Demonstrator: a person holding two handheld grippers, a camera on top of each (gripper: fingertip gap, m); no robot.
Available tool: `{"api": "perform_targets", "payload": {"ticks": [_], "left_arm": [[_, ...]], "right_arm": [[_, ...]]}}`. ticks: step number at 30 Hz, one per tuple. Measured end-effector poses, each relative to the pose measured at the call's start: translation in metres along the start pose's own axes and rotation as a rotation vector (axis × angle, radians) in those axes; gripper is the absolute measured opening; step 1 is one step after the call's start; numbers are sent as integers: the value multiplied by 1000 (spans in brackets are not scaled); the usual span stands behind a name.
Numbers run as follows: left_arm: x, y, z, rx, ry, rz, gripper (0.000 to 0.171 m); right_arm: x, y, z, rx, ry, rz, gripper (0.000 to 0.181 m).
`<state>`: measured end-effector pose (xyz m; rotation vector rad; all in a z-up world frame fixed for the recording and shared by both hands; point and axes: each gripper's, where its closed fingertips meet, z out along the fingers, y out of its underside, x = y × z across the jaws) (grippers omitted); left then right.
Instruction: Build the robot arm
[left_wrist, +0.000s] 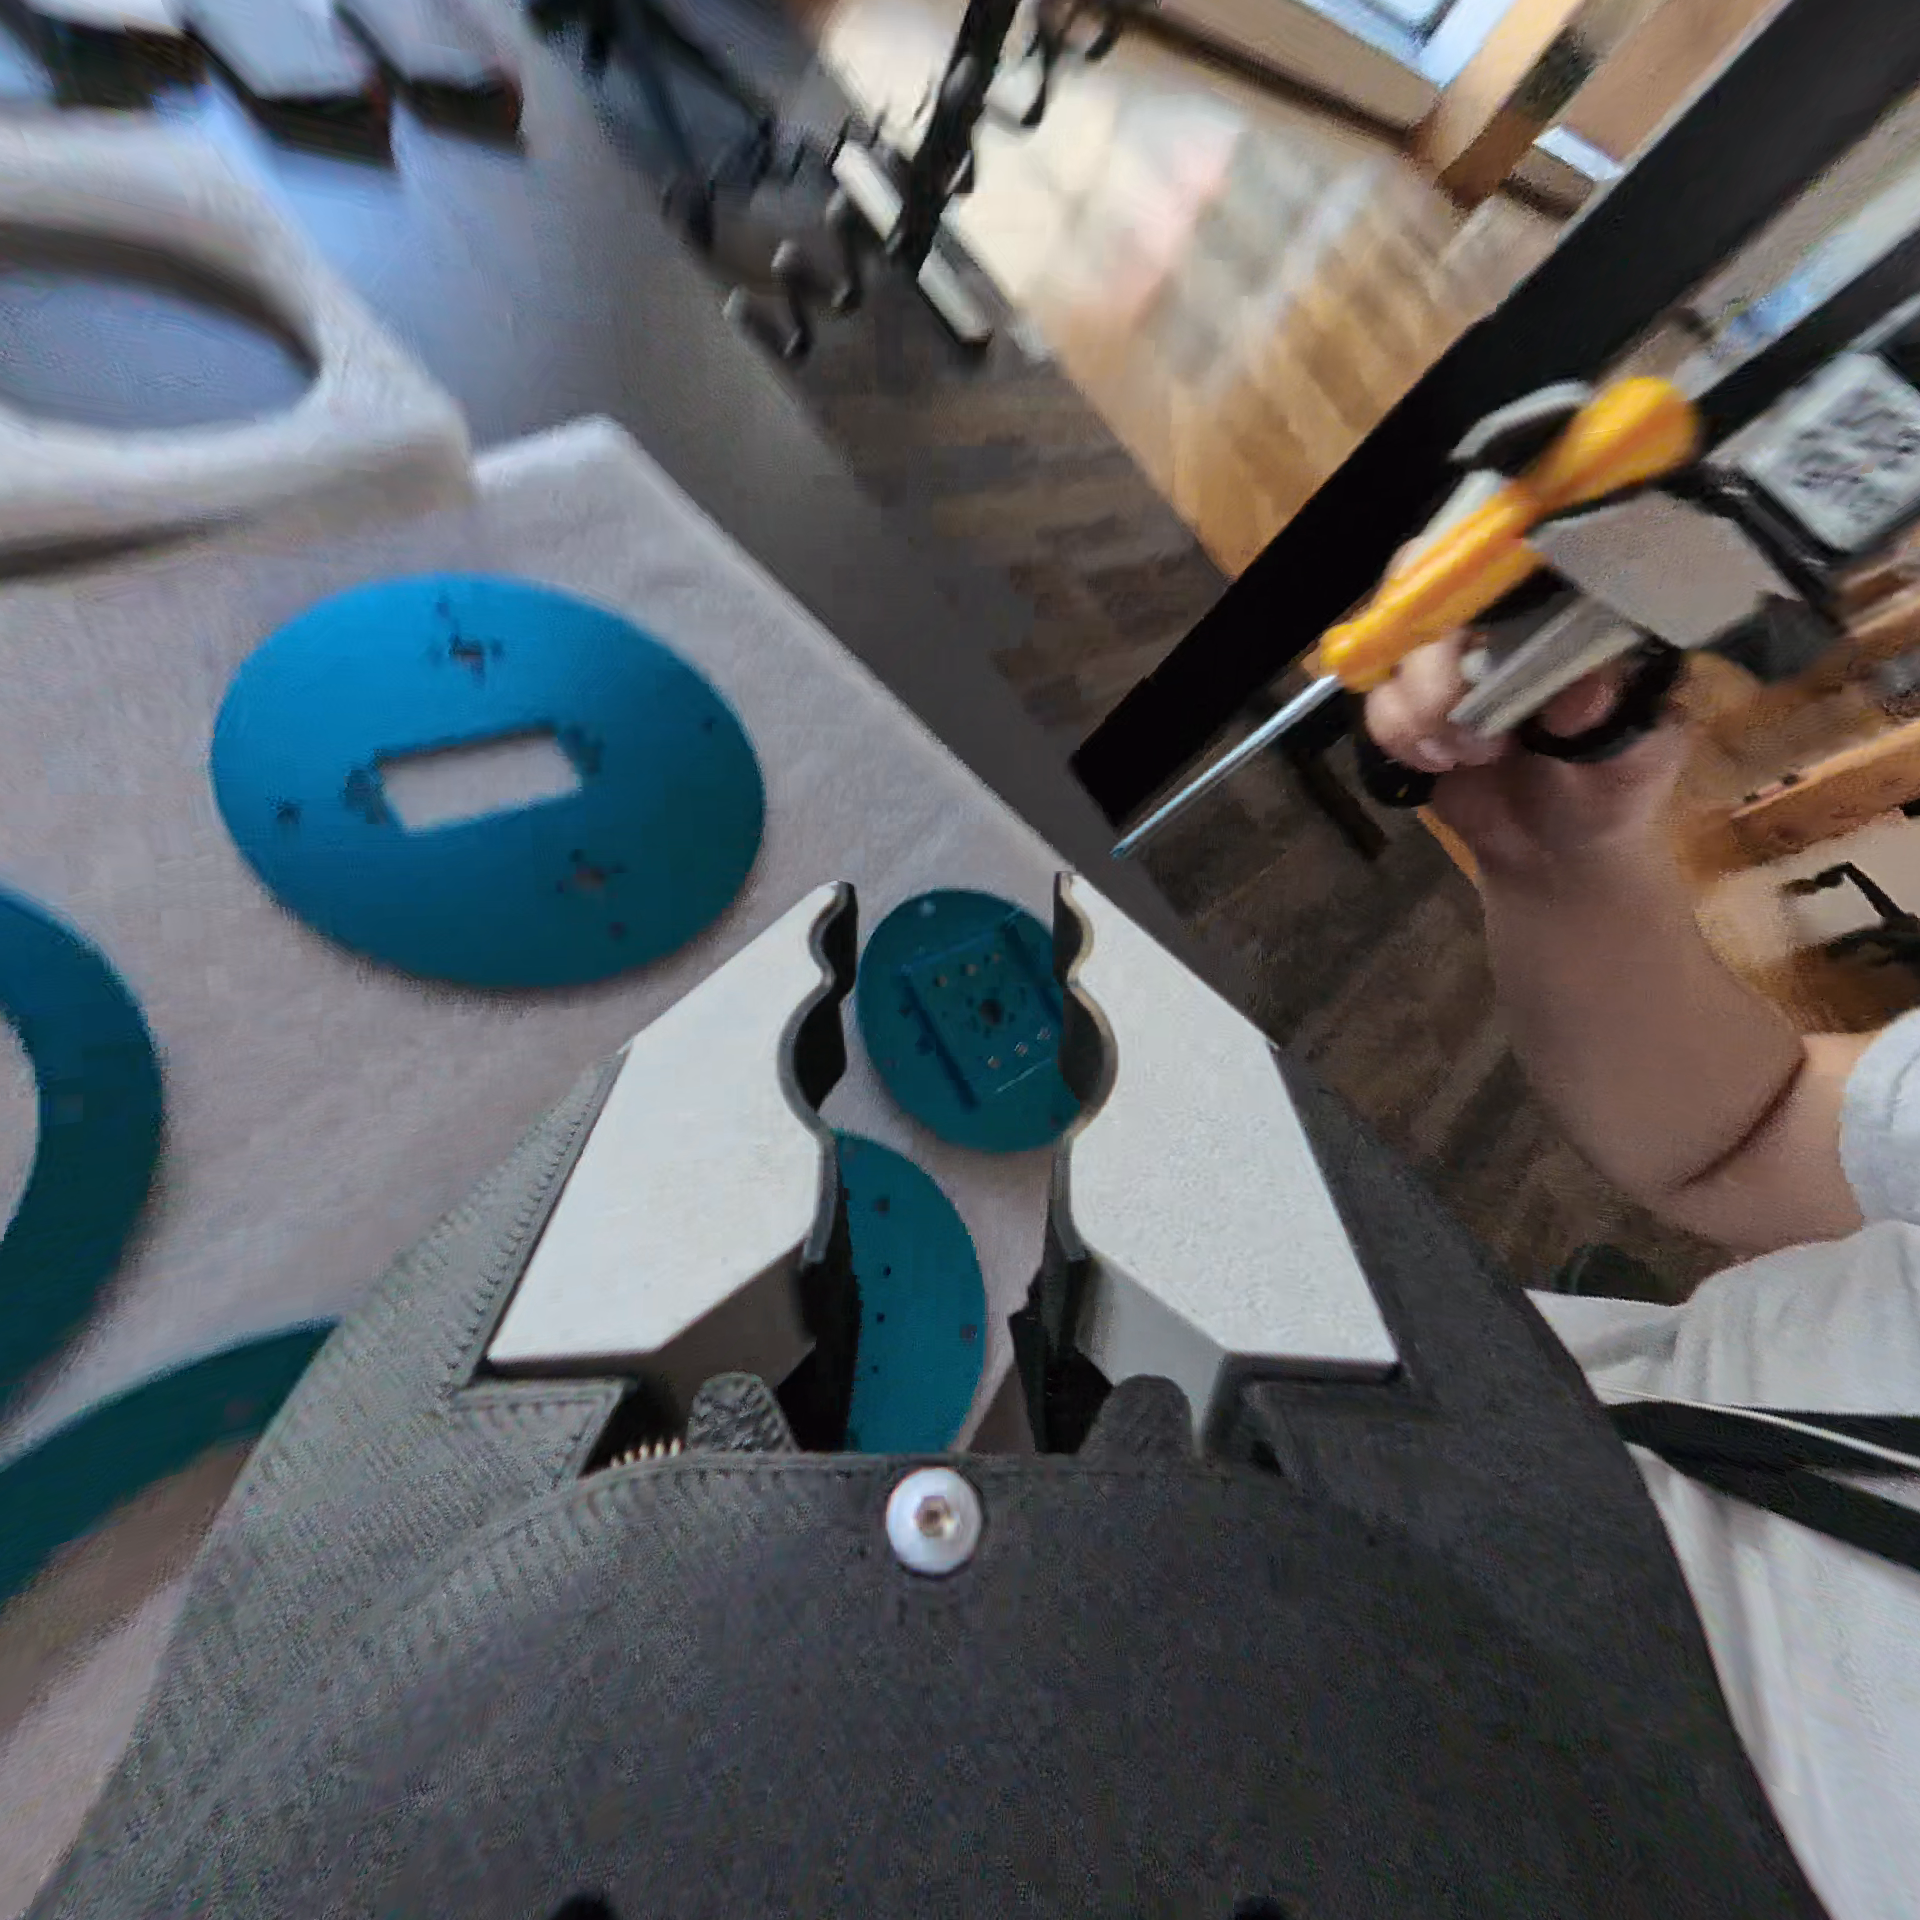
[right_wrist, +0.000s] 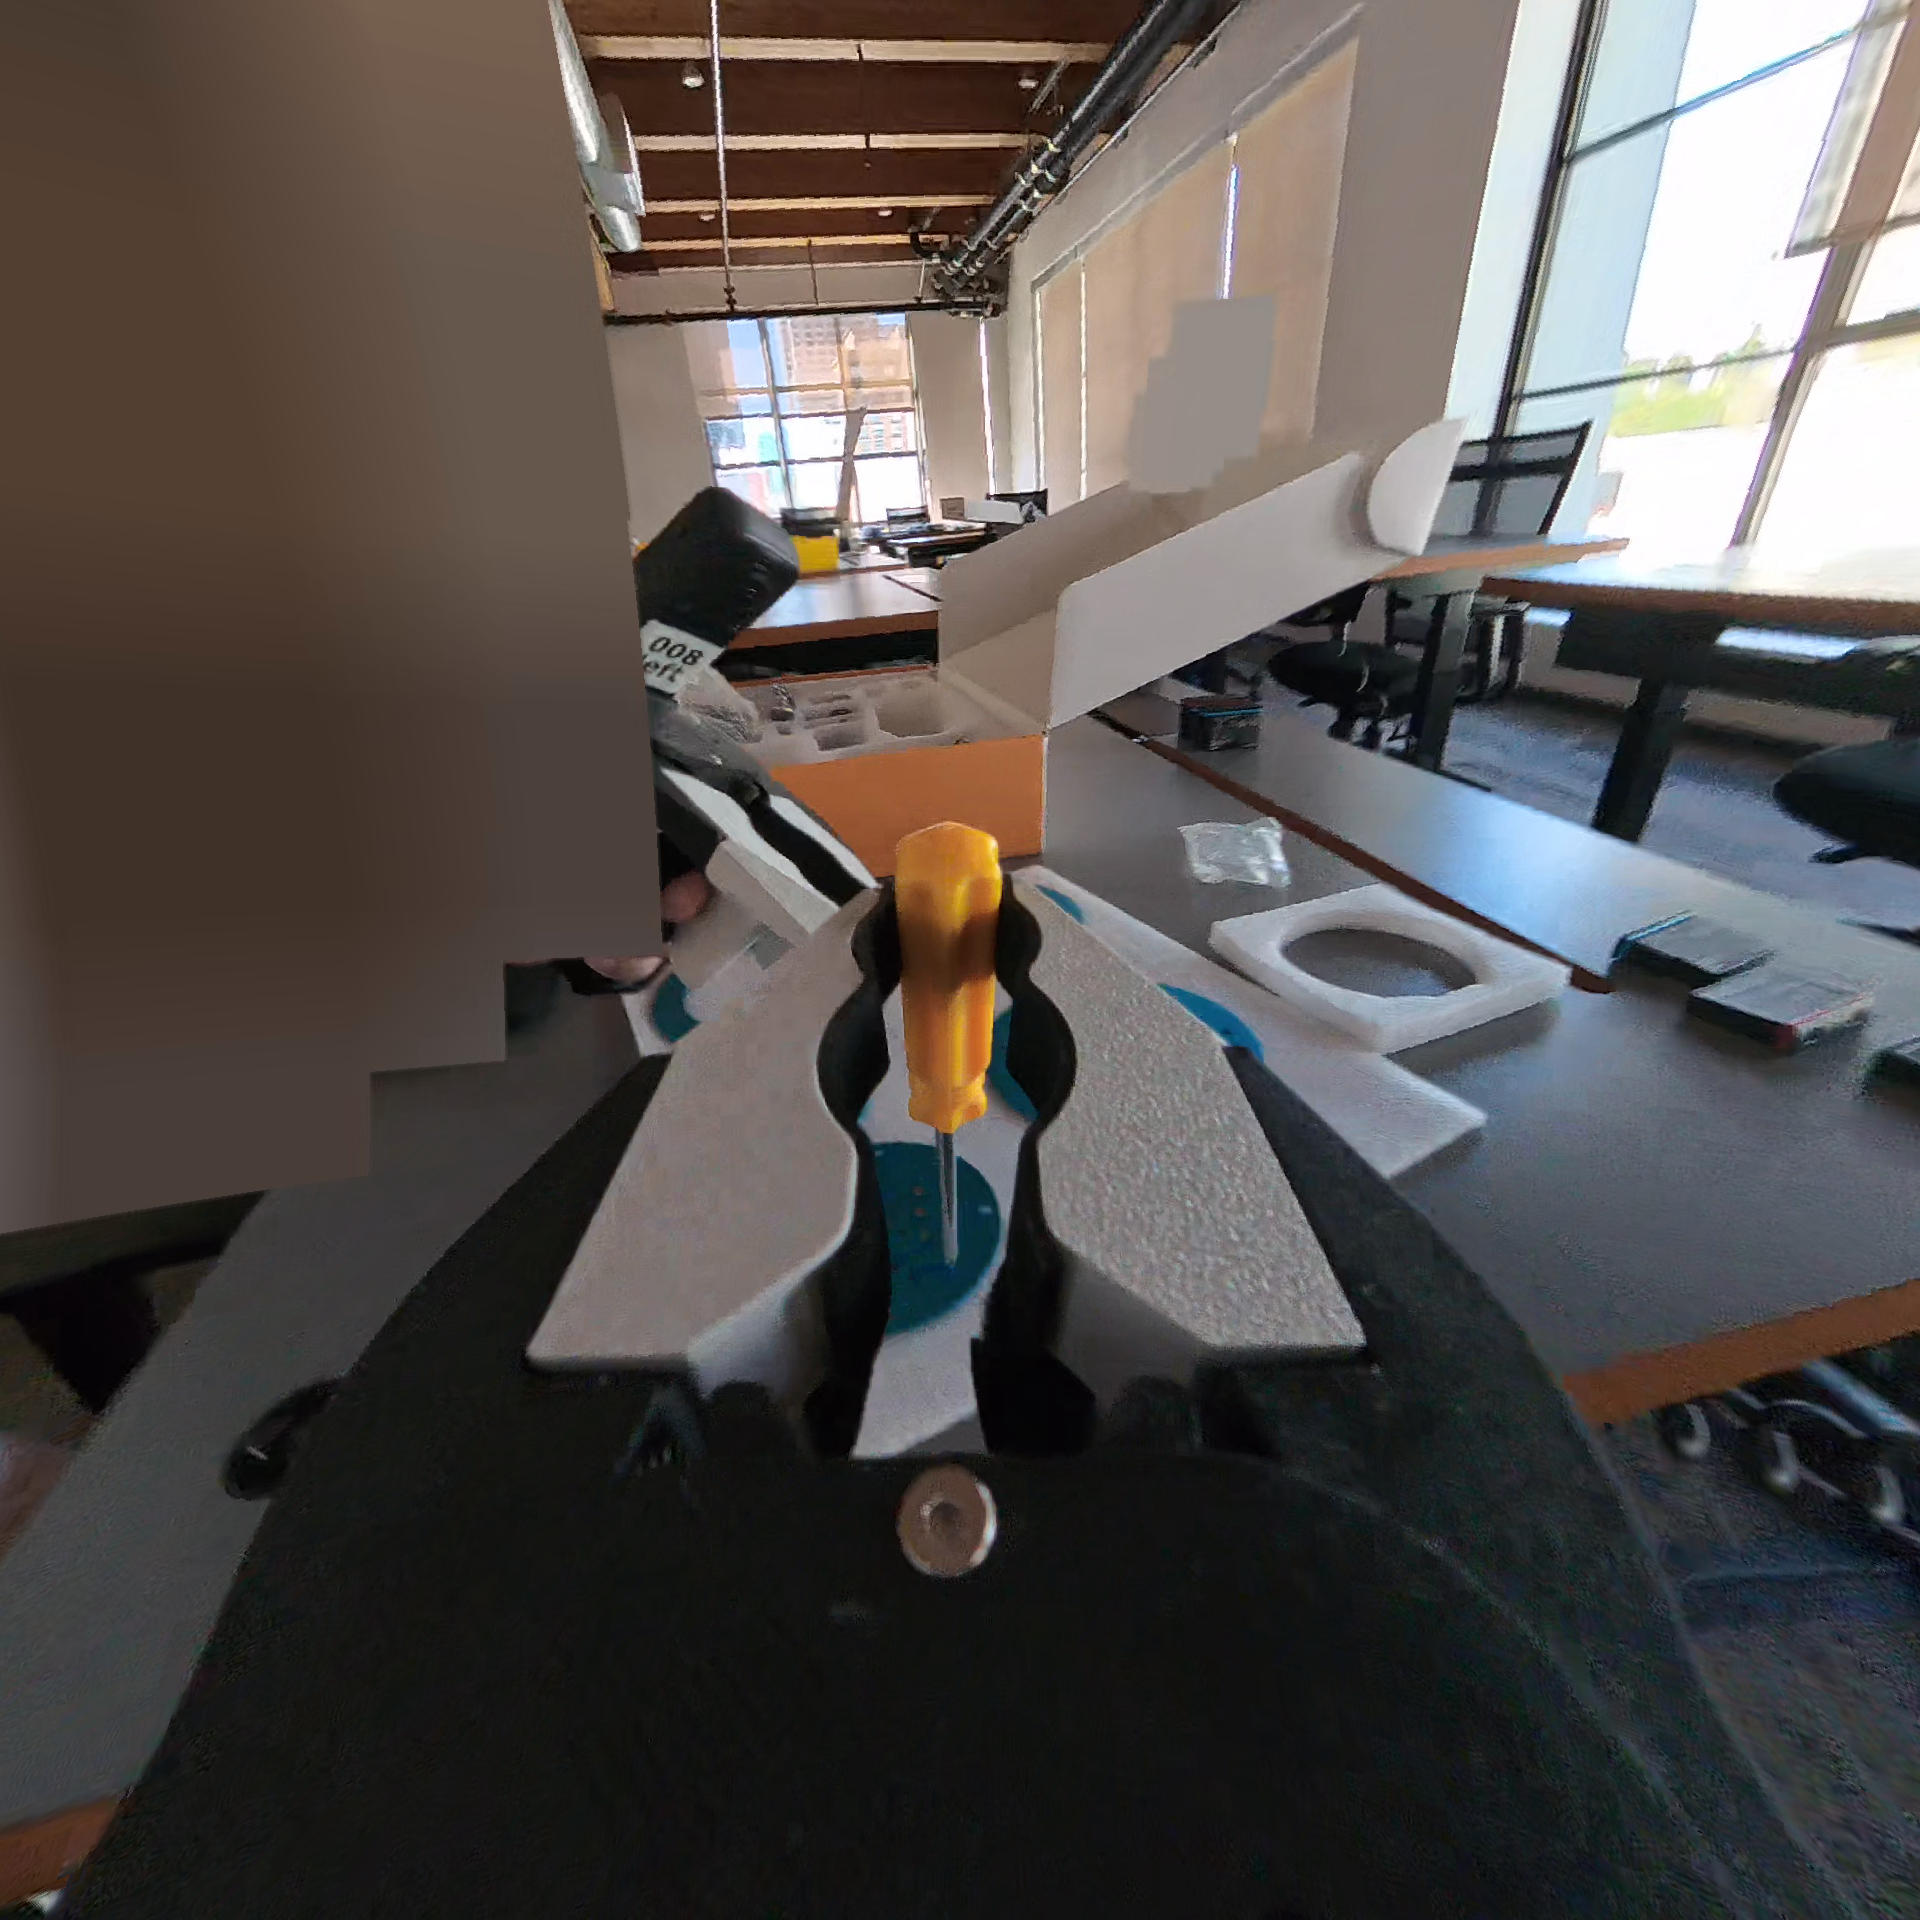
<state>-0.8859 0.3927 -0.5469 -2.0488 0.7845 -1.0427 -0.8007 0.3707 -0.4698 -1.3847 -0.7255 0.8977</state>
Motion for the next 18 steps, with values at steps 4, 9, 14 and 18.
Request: {"api": "perform_targets", "payload": {"ticks": [4,9,14,18], "left_arm": [[37,-24,0,121,248,193,31],[63,-26,6,111,414,395,39],[62,-29,14,115,433,401,38],[52,-29,21,196,350,476,25]], "right_arm": [[-5,-3,31,-115,-100,140,16],[-11,1,52,-213,-117,98,17],[-17,8,68,-246,-142,74,17],[-18,12,77,-268,-146,31,16]]}}
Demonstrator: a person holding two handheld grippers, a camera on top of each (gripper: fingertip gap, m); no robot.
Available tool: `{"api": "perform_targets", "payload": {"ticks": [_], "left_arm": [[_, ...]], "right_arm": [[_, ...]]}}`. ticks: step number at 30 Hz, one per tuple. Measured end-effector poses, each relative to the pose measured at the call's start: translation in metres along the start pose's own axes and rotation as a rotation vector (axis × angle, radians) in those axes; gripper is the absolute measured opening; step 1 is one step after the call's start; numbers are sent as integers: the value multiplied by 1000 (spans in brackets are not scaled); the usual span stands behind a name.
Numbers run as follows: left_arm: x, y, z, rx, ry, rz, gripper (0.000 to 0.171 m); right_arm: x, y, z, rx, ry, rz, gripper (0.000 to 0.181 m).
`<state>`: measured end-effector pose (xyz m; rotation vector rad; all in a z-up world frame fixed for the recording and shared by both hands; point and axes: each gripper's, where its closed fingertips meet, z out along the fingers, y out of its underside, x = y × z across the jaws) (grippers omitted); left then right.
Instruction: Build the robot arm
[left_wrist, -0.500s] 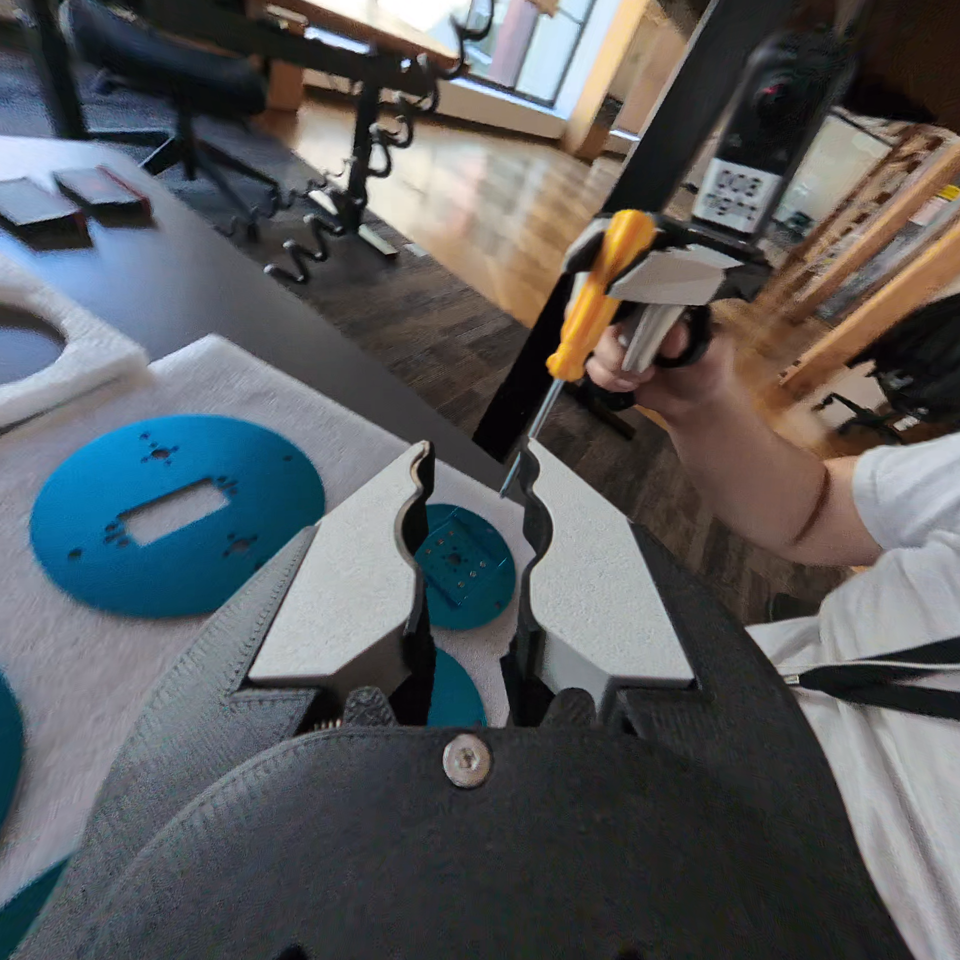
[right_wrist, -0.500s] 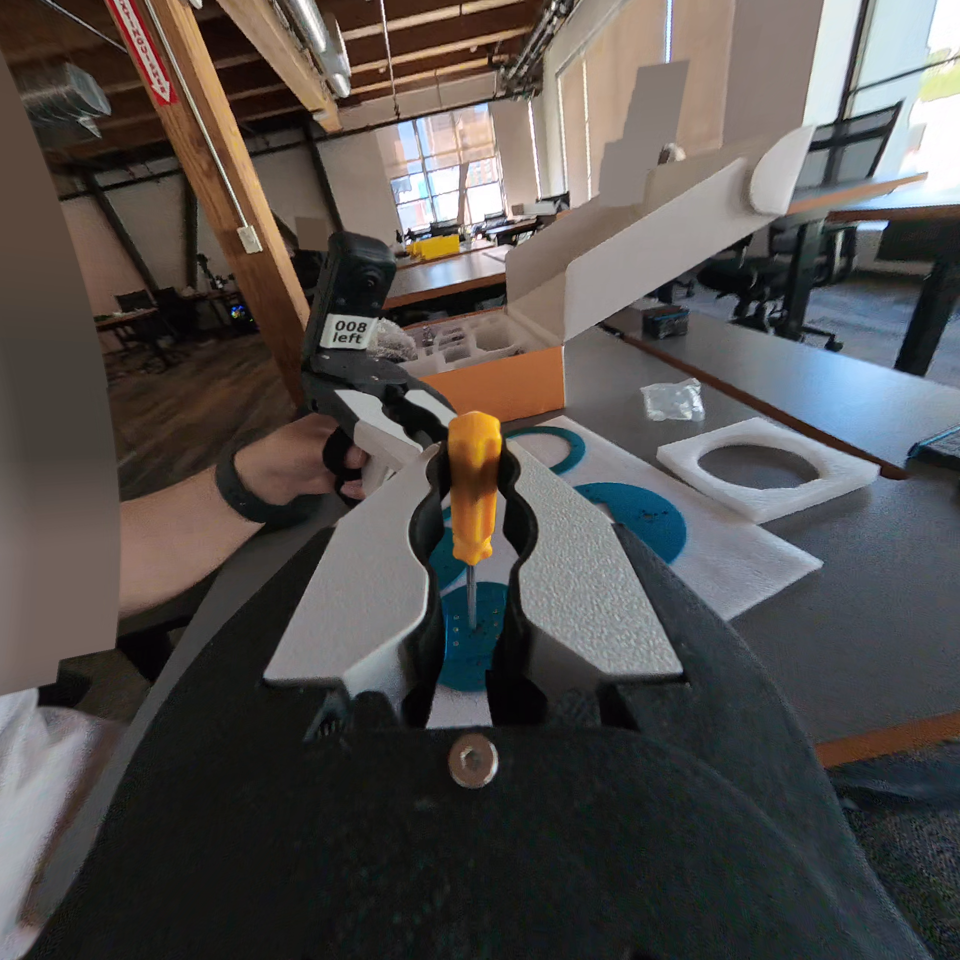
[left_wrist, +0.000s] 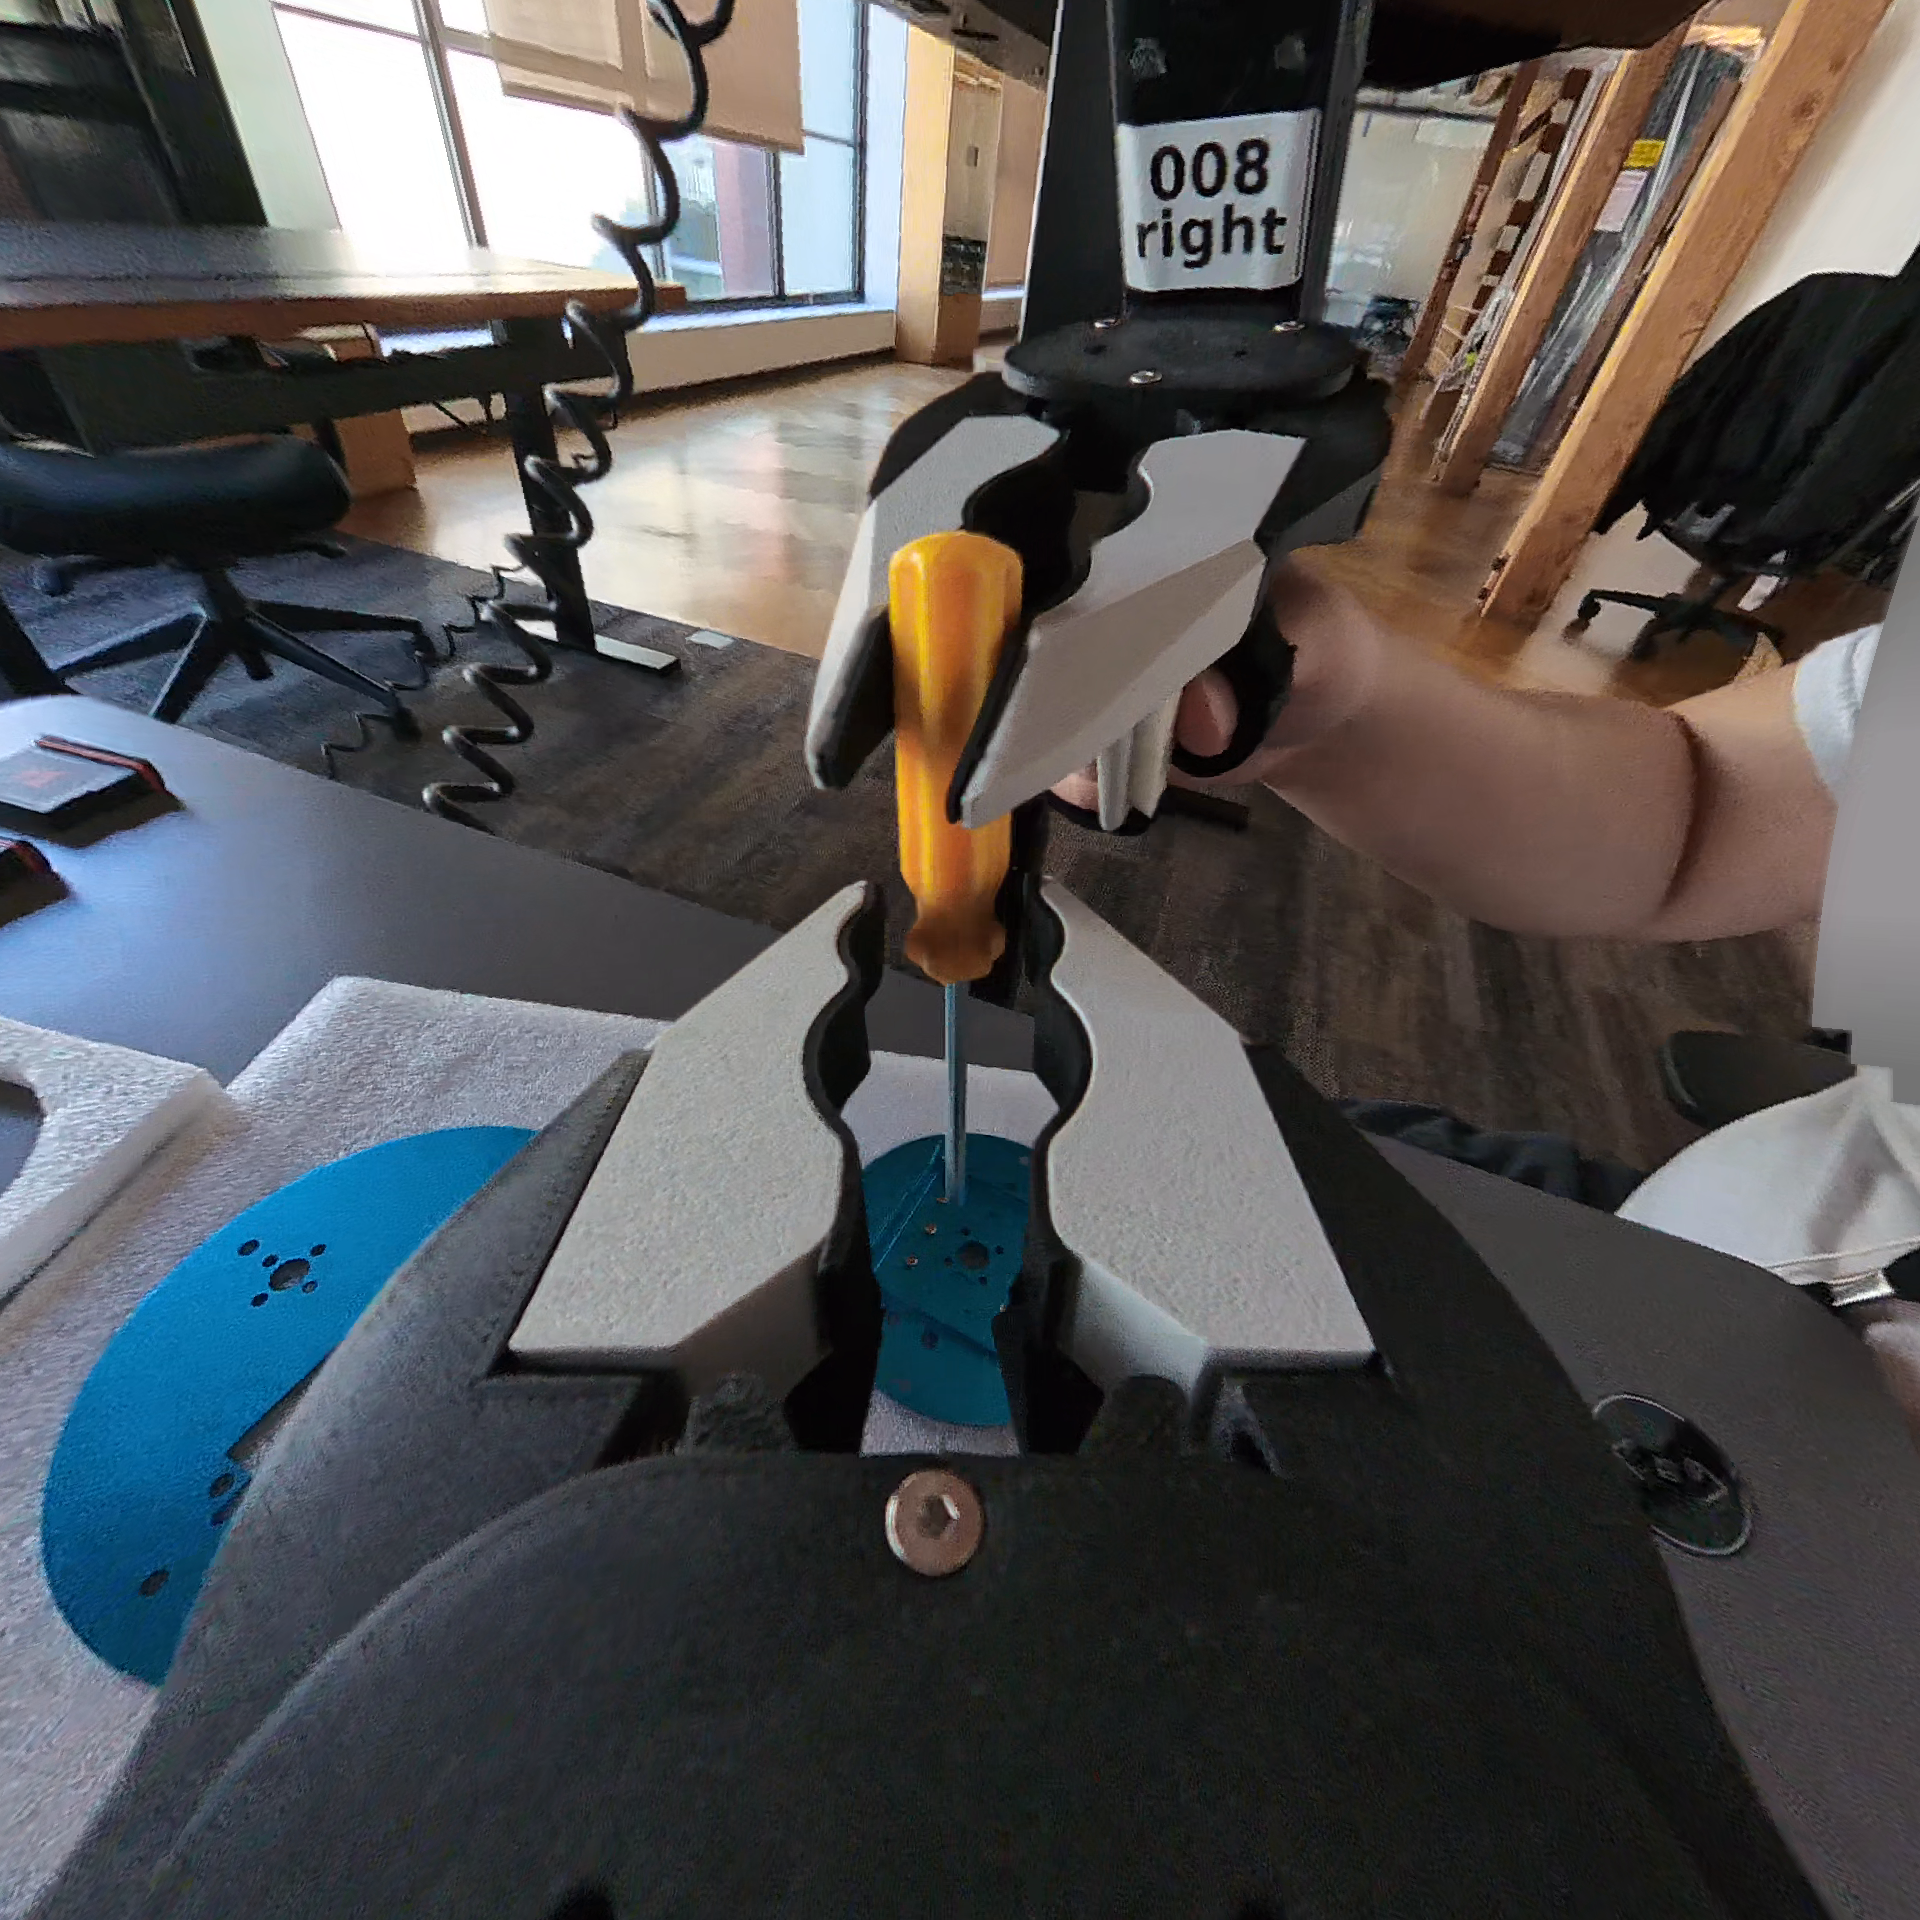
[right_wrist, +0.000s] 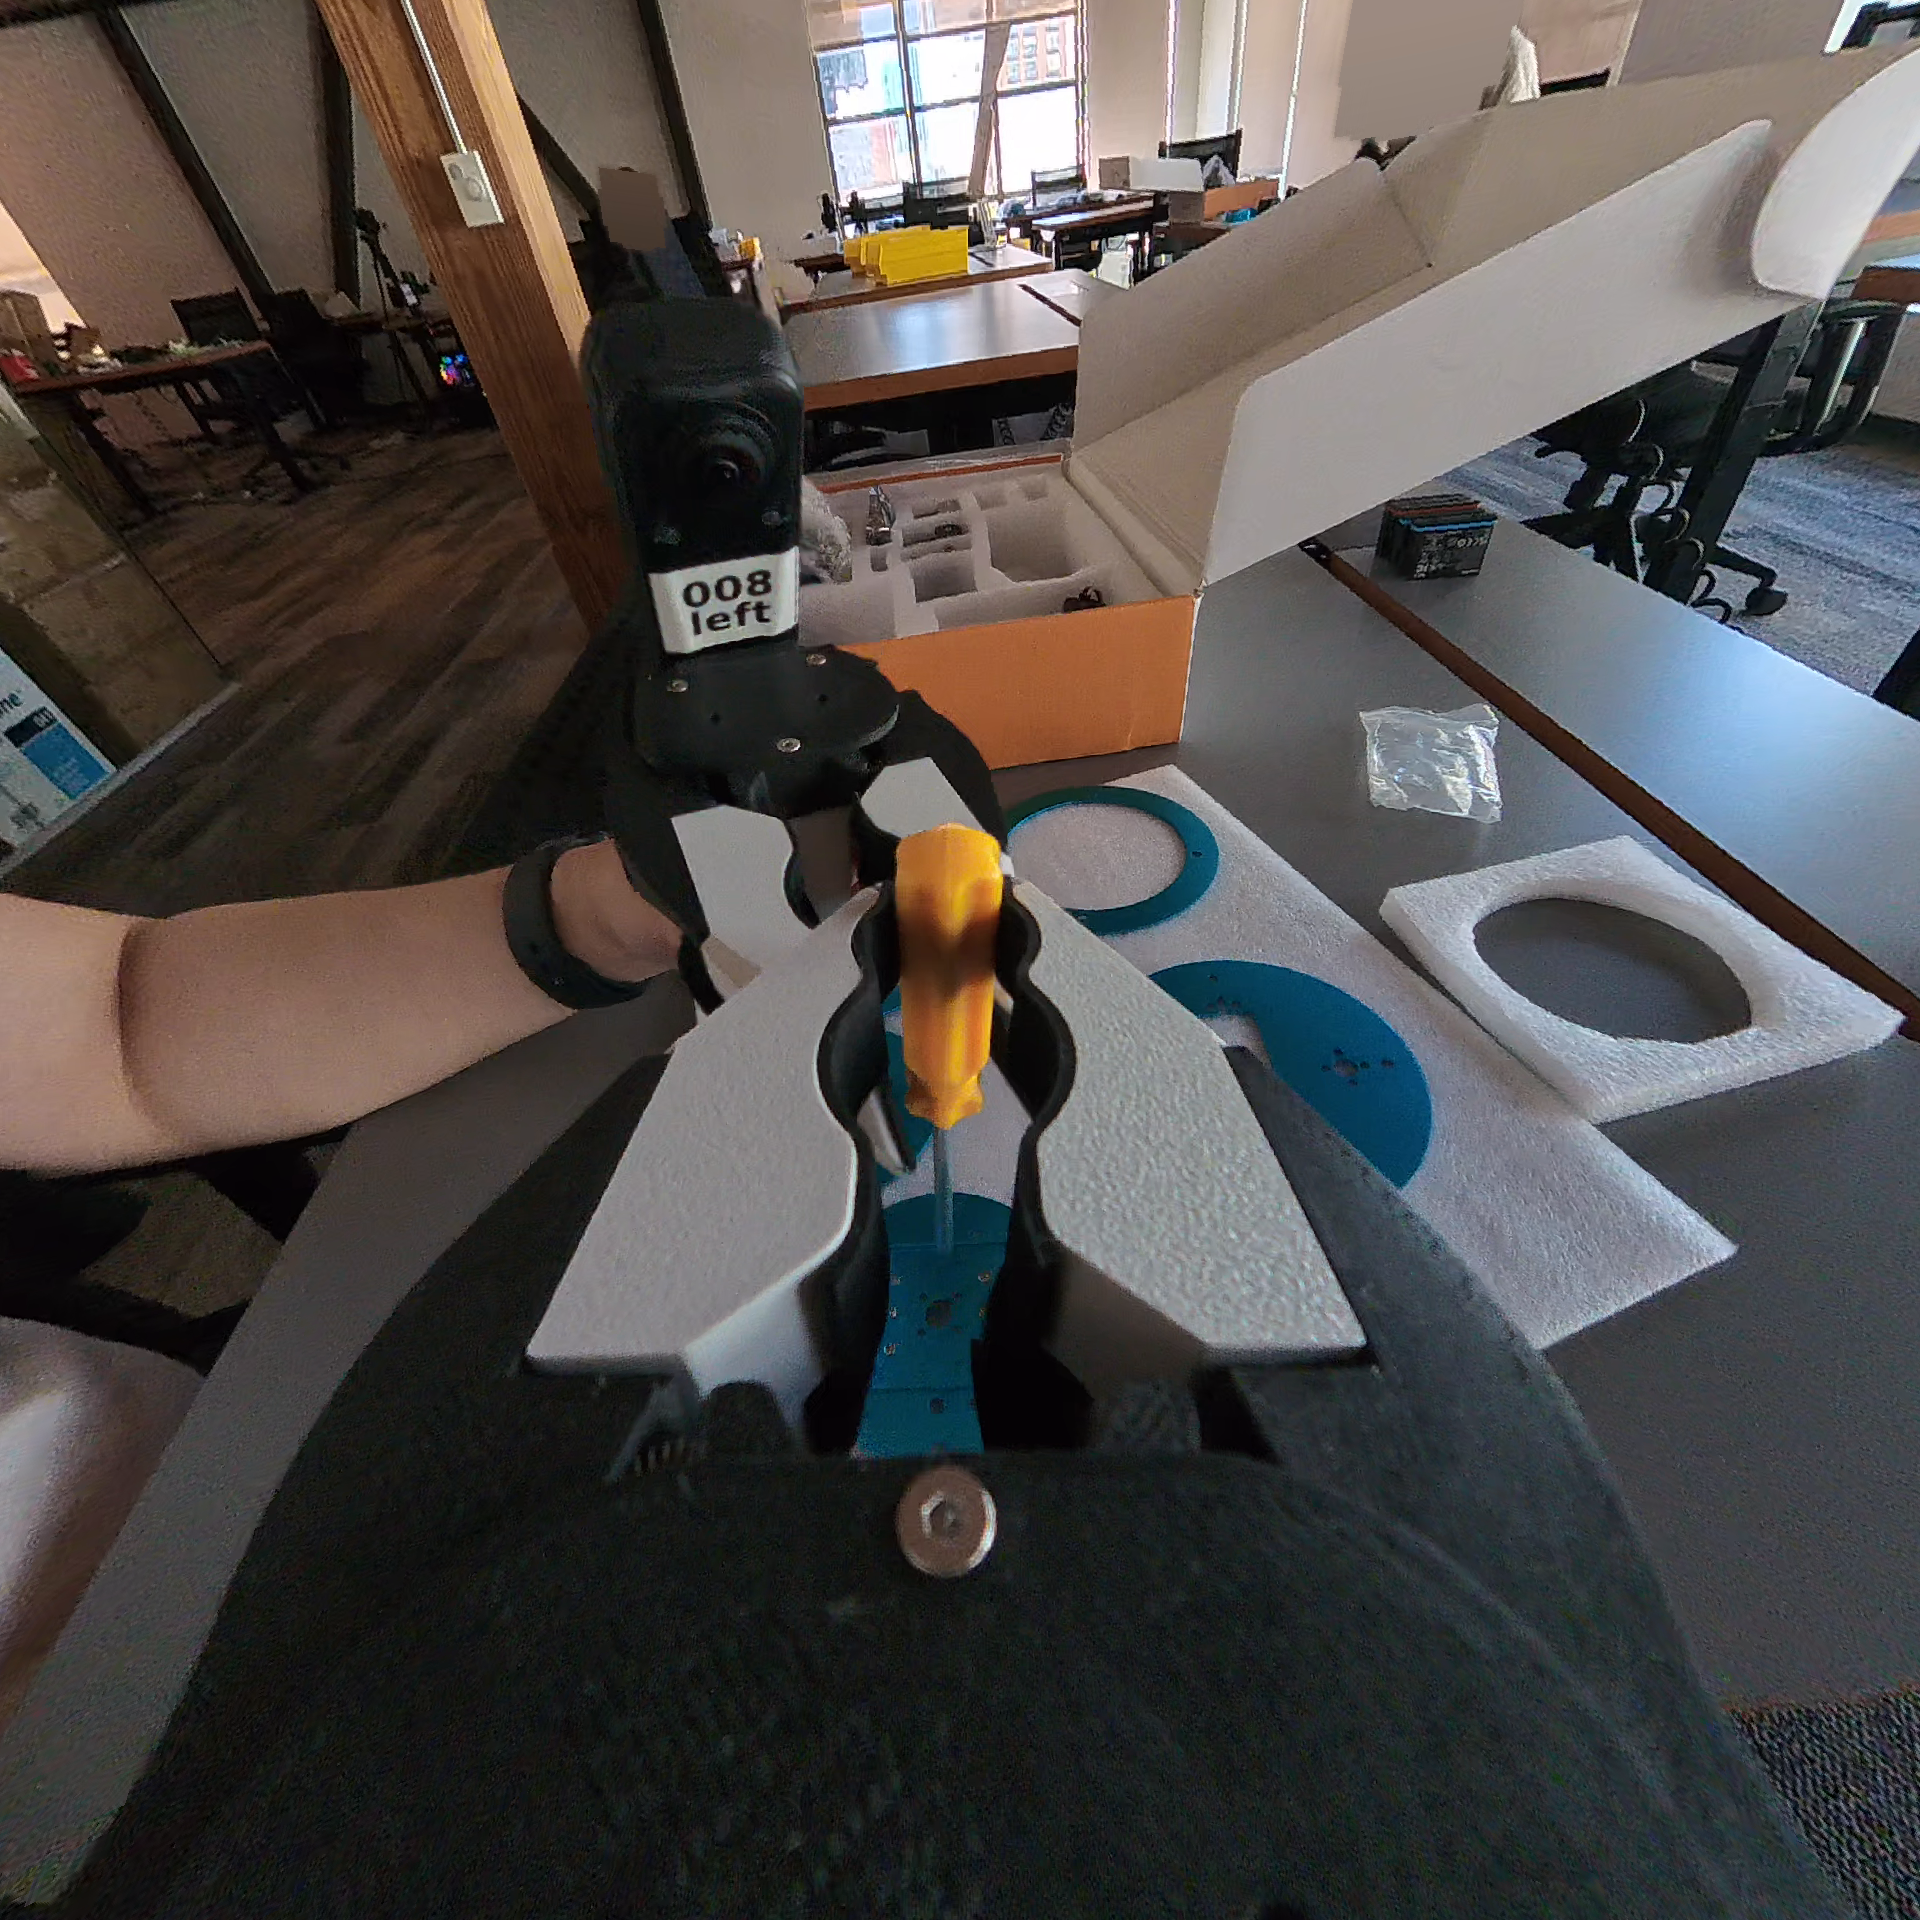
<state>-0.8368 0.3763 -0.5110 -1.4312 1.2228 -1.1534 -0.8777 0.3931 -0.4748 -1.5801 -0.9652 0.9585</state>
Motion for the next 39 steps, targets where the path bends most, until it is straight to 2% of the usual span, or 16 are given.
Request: {"api": "perform_targets", "payload": {"ticks": [1,3,10,14,19,39], "left_arm": [[0,2,1,7,-8,17,17],[-4,3,1,19,-42,33,17],[12,6,0,22,0,25,16],[18,16,3,-42,-16,102,16],[22,21,7,-52,27,58,16],[24,27,9,-70,36,59,16]], "right_arm": [[0,1,2,-8,-3,-4,17],[1,4,5,-16,-1,-7,17],[-13,7,0,-15,-52,-4,16],[-20,18,-4,-42,-52,-53,16],[-21,23,-7,-50,-56,-44,16],[-22,29,-8,-48,-75,-51,17]]}}
